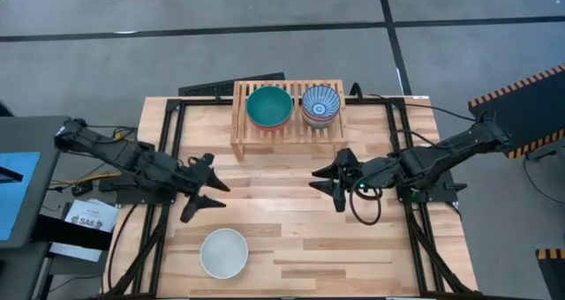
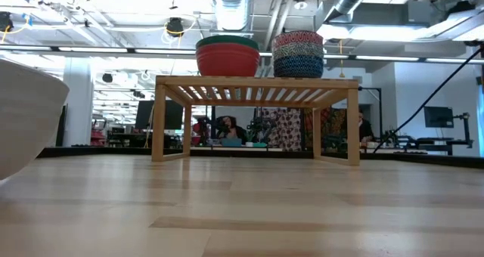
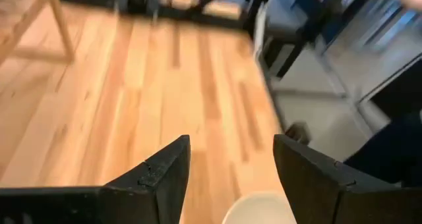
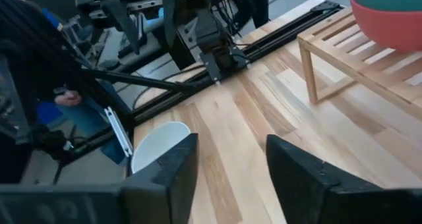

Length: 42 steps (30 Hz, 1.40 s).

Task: Place and stack bowls onto a shelf
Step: Stack the big white bowl on top of the other big dark blue bowl on the shelf

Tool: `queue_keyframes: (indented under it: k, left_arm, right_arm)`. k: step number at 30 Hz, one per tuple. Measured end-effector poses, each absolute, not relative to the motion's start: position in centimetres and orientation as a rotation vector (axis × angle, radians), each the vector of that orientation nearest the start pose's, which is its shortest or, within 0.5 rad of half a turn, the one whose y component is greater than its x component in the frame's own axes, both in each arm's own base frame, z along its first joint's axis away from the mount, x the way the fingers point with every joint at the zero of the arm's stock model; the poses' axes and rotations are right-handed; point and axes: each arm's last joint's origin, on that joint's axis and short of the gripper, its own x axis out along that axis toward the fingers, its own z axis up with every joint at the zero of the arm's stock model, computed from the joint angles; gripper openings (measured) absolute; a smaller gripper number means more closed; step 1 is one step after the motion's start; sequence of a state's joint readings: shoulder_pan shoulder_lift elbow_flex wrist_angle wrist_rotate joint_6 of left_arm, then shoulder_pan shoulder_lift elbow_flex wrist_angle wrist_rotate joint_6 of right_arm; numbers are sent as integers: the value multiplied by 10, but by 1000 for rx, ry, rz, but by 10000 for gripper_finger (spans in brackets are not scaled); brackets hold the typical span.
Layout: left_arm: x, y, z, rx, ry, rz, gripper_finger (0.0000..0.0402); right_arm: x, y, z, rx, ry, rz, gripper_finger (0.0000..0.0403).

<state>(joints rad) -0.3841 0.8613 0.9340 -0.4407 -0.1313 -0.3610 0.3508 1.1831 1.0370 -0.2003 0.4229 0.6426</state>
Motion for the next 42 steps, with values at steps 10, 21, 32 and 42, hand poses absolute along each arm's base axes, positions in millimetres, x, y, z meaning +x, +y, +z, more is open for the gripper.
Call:
queue_keyframes:
  k: [10,21,32,42]
  left_arm:
    - [177,-103,306,-267,756,-94,201]
    - [196,-156,242,-101,1062,-72,201]
    - [222,-171,185,11,1222,-14,200]
    - [225,-173,176,21,1257,-26,91]
  right_arm:
    - [250,79,332,506,340,-175,228]
    - [249,79,329,493,381,-177,226]
    - [249,79,329,493,382,-177,226]
    - [249,79,329,492,383,-176,226]
